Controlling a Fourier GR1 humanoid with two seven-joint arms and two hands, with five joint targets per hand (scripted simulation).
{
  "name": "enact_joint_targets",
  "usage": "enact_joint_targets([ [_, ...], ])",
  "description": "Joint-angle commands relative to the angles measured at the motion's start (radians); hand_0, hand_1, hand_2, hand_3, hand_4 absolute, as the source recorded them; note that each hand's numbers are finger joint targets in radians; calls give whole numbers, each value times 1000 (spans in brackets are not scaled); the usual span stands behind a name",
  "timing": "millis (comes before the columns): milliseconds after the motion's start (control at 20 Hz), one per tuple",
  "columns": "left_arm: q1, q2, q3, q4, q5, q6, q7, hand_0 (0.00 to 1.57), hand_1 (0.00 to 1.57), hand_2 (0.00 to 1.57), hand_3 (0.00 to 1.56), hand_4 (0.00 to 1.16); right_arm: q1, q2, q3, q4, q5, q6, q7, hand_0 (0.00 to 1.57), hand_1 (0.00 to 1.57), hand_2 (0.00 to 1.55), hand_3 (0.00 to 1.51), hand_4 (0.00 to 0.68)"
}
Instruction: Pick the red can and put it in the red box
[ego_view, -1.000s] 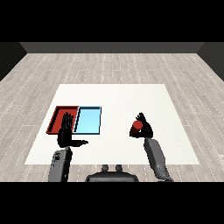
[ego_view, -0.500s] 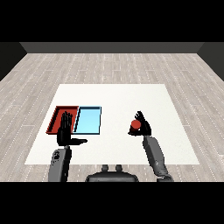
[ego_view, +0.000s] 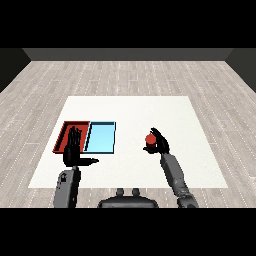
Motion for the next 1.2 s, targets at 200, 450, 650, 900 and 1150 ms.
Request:
enact_joint_targets([
  [200, -8, 20, 20, 6, 14, -17, 2, 0, 0, 0, 0, 0, -27, 9, 22, 33, 76, -134, 15, 1525, 1525, 1476, 1430, 573],
  [450, 31, -6, -1, -34, 3, -2, -3, 0, 0, 0, 0, 0, -3, -33, 54, 6, 123, -141, 50, 1528, 1528, 1472, 1420, 551],
  [650, 66, -10, -14, -70, 0, -1, 17, 0, 0, 0, 0, 0, -53, -42, 28, 23, 107, -135, 86, 1531, 1531, 1468, 1413, 546],
  [900, -1, -13, -6, 1, 5, 6, 7, 0, 0, 0, 0, 0, 34, 18, 72, -111, 136, -200, 92, 1548, 1548, 1475, 1411, 558],
  [1150, 49, -37, -48, -74, -22, 26, 28, 0, 0, 0, 0, 0, 46, -28, 49, -185, 118, -166, 49, 1539, 1539, 1469, 1388, 581],
])
